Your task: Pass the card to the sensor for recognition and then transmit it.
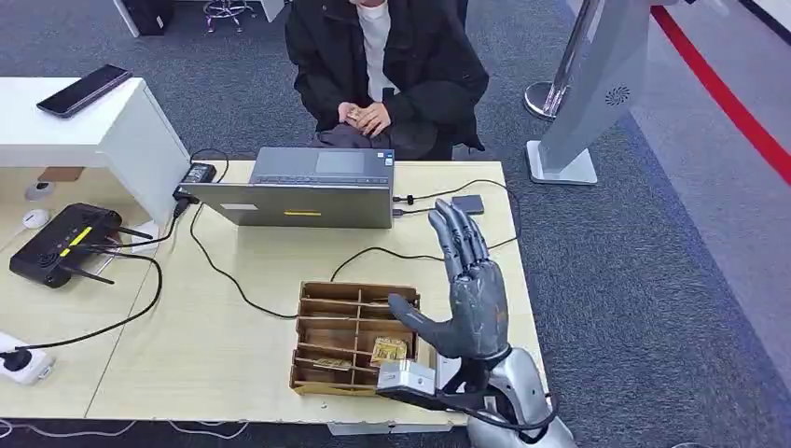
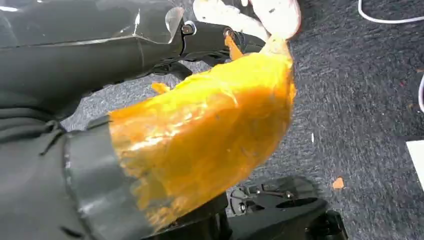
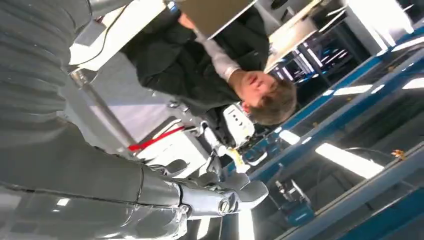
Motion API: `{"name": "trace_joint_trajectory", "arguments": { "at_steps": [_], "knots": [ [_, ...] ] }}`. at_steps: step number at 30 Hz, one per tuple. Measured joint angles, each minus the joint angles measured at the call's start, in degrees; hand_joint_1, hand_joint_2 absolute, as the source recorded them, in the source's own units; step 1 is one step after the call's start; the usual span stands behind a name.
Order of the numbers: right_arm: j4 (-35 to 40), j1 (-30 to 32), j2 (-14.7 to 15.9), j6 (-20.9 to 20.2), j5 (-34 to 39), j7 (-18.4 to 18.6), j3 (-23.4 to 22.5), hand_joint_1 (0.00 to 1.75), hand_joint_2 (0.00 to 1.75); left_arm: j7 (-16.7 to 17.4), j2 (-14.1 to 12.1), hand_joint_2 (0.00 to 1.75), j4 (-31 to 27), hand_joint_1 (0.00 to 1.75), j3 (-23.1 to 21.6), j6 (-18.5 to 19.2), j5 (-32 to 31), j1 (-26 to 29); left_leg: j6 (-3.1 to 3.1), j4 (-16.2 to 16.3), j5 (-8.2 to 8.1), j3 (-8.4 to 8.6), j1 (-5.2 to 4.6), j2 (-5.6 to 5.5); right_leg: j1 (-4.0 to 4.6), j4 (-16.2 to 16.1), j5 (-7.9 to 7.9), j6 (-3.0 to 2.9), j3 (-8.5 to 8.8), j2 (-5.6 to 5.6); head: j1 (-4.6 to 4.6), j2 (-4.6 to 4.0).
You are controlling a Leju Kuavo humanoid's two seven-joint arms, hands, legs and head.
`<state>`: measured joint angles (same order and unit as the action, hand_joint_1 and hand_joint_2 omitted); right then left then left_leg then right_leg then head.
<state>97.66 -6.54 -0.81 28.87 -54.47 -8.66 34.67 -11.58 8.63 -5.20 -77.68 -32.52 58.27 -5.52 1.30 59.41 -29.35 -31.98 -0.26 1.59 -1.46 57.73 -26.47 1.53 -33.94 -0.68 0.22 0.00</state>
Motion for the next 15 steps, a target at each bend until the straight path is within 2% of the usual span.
{"name": "trace_joint_trajectory", "arguments": {
  "at_steps": [5,15],
  "knots": [
    [0.1,0.0,0.7,-2.1,0.5,-0.5,1.4,0.00,1.75,0.2,-0.6,0.00,0.0,0.00,0.0,6.4,1.9,0.3,0.00,0.0,0.00,-0.01,0.00,0.00,0.00,0.0,0.00,0.00,0.00,0.00,0.00,0.00],
    [0.1,0.0,2.7,-3.1,4.0,-3.7,4.0,0.00,1.75,0.1,-3.0,0.00,0.3,0.00,0.7,21.4,6.7,2.2,0.00,0.0,-0.01,-0.03,0.02,0.01,0.00,0.0,-0.01,0.00,-0.02,0.00,-0.02,0.00]
  ]
}}
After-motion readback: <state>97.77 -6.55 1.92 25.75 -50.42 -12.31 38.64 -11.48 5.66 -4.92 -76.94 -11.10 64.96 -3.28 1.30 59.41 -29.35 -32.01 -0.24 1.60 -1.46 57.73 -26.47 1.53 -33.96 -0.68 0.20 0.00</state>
